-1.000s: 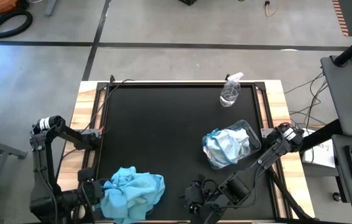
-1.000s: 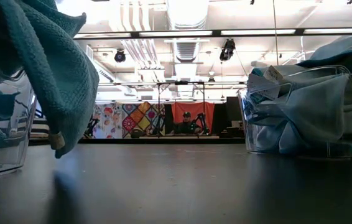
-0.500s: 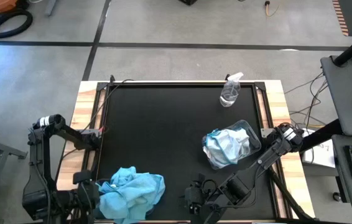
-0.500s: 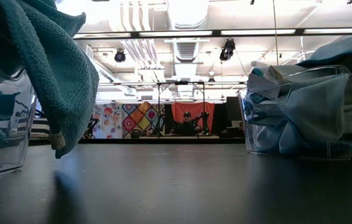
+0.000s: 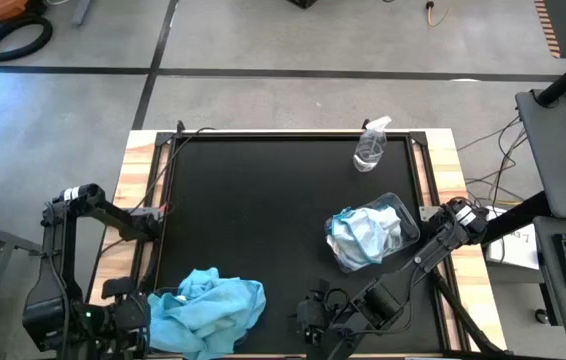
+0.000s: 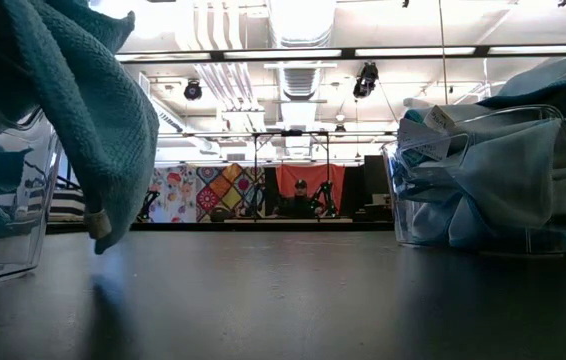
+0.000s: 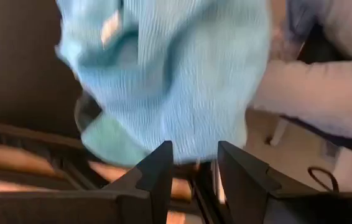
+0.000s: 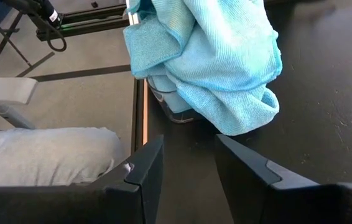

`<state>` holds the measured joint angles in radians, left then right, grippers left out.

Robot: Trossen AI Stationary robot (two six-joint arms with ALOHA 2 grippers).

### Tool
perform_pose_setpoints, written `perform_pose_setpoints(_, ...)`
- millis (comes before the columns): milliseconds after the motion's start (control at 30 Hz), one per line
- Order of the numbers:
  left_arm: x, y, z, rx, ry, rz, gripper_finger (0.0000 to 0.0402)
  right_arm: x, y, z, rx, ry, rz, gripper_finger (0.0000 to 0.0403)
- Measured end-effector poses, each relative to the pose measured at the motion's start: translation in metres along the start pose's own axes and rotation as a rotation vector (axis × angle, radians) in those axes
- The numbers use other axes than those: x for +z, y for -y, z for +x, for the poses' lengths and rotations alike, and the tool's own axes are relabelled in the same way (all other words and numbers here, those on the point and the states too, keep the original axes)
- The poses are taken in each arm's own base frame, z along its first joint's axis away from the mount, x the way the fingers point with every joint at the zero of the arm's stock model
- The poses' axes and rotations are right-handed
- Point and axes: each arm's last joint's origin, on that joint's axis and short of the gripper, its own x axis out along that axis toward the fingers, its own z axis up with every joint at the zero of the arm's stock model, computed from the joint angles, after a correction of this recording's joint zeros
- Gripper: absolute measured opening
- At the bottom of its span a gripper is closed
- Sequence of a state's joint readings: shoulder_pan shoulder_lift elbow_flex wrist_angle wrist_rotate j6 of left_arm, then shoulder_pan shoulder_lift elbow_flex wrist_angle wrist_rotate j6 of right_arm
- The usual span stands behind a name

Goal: Sort microfiber towel by color & place in baskets
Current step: Return to Home Position

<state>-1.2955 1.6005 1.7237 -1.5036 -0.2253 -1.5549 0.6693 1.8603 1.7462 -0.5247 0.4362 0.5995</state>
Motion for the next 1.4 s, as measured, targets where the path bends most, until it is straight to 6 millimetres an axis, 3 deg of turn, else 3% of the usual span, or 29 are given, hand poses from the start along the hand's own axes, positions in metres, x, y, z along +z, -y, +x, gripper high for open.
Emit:
perform_pose_setpoints(133,0.007,-0.004,-0.012,0.019,0.128,0.055,0.0112,0.000,0.000,0.000,0.000,0.000,0.000,0.0139)
perform_pose_setpoints(300,0.026,-0.008,-0.018,0.063,0.435,0.150,0.0112,0.000,0.001,0.000,-0.002,0.000,0.001,0.0139)
perform_pose_setpoints(767,0.109,-0.046,-0.012,0.242,0.443,0.438,0.0112,-0.006,0.018,0.004,-0.108,-0.102,0.007,0.0139)
perform_pose_setpoints(967,0.125,-0.052,0.003,0.009,0.577,0.667,0.0112,-0.003,0.024,0.007,-0.122,-0.110,-0.072,0.0139)
perform_pose_setpoints(1067,0.127,-0.065,0.018,-0.066,0.642,0.722,0.0112,0.001,0.035,0.012,-0.146,-0.113,-0.094,0.0139)
perform_pose_setpoints(1267,0.123,-0.102,0.052,-0.093,0.728,0.693,0.0112,0.002,0.073,0.033,-0.197,-0.176,-0.052,0.0139)
perform_pose_setpoints(1400,0.115,-0.114,0.070,-0.211,0.784,0.702,0.0112,-0.002,0.102,0.047,-0.236,-0.231,-0.033,0.0139)
